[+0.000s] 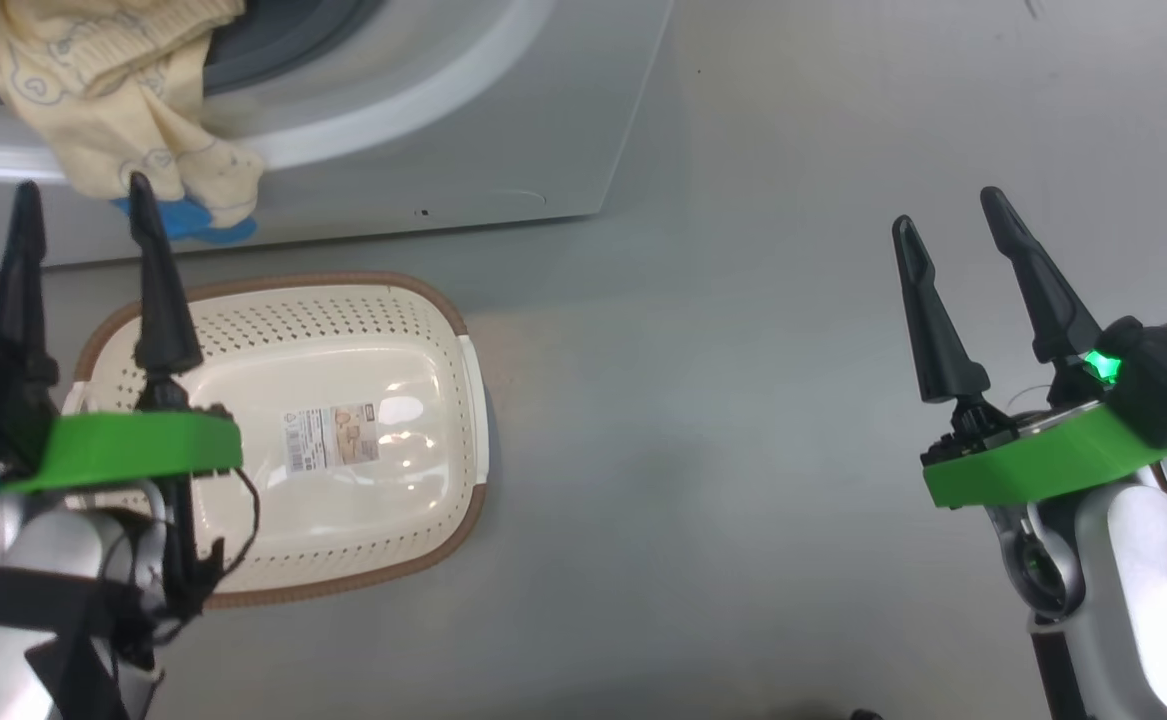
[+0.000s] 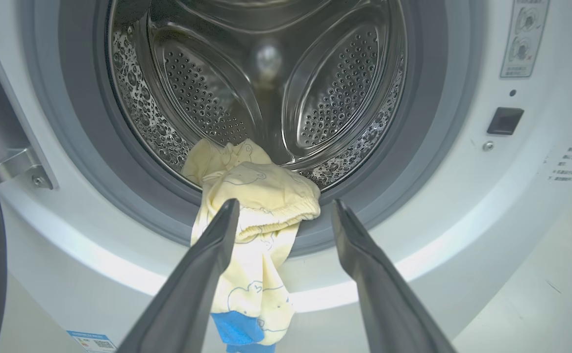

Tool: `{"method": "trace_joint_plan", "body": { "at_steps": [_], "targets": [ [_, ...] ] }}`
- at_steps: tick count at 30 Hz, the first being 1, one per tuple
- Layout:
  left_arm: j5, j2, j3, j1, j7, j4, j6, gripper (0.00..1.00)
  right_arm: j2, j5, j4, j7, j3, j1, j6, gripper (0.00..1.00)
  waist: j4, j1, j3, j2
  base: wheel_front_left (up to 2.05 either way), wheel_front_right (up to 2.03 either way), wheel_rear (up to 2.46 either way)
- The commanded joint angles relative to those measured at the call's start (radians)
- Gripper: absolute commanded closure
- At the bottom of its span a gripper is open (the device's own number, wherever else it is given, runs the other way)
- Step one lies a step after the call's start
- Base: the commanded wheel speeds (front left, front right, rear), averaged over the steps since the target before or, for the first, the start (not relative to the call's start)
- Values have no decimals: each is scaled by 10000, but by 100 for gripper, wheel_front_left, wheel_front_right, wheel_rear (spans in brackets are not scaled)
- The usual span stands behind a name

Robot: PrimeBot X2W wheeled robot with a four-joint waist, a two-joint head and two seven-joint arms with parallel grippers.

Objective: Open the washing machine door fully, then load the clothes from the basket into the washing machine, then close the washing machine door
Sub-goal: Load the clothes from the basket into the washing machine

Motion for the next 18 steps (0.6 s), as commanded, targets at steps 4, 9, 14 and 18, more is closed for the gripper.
{"method": "trace_joint_plan", "body": {
  "at_steps": [4,9,14,18],
  "targets": [
    [163,53,-49,920,167,-1035,1376,0,-158,-137,-448,200,80,281,-29,0,309,1,-614,-1,0,0,0],
    [187,-111,-325,1598,338,-1355,1609,0,-185,-218,-550,375,19,574,-29,0,532,1,-1096,-1,0,0,0],
    [211,-174,-499,1996,409,-1452,1720,0,-177,-280,-681,529,-31,853,-29,0,683,1,-1456,-1,0,0,0],
    [163,-210,-595,2327,481,-1496,1793,0,-157,-300,-813,652,-32,1050,-29,0,778,1,-1699,-1,0,0,0]
  ]
}}
